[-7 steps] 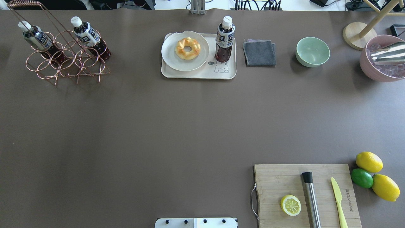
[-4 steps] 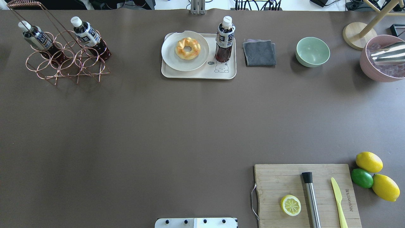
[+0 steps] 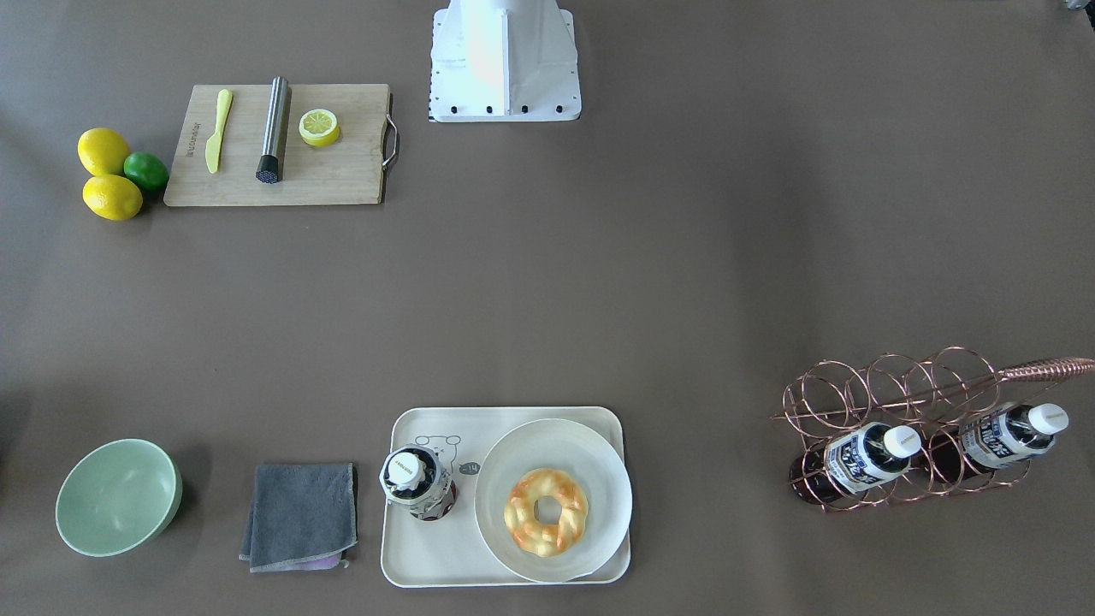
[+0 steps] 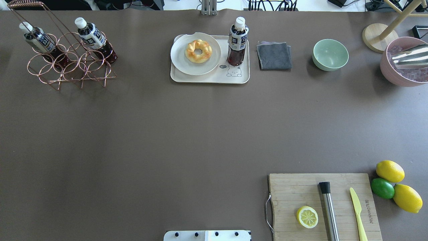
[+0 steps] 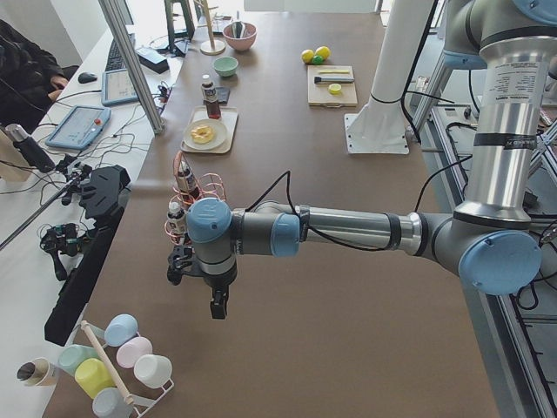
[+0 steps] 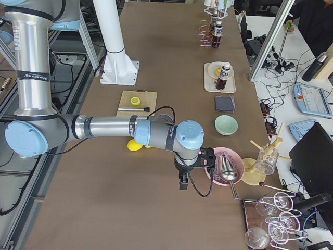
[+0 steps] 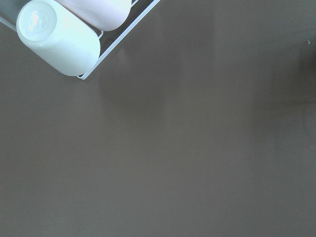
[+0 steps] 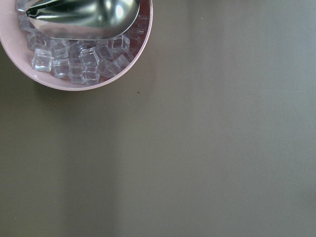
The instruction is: Place tea on tray
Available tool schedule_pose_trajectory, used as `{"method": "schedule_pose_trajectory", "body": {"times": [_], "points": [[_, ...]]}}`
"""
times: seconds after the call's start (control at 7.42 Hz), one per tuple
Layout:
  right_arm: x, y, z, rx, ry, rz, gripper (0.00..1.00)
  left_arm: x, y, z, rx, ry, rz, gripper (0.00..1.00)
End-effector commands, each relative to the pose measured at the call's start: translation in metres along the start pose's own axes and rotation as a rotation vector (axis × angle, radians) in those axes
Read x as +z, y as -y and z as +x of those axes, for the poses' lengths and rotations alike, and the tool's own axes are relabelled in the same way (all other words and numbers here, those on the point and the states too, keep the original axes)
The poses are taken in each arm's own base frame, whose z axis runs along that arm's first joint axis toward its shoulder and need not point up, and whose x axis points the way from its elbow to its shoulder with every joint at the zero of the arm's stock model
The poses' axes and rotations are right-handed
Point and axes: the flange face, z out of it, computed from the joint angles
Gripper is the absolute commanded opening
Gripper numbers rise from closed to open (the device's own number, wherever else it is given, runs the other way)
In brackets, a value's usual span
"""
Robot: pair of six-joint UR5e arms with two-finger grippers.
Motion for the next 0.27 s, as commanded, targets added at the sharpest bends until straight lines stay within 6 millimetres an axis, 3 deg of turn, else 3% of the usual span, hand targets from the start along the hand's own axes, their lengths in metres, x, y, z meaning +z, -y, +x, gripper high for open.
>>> {"method": "schedule_pose_trajectory", "body": {"times": [0.0, 0.13], "points": [[-0.002, 0.002, -0.0012, -0.003, -0.001, 0.004, 1.0, -0.0011, 0.0009, 0.0012, 0.002, -0.002, 0.002, 0.98], [-0.0021, 0.0027, -0.0012, -0.004, -0.001, 0.005, 1.0, -0.0023, 0.0024, 0.0019, 0.004, 0.001, 0.004, 0.98]]}}
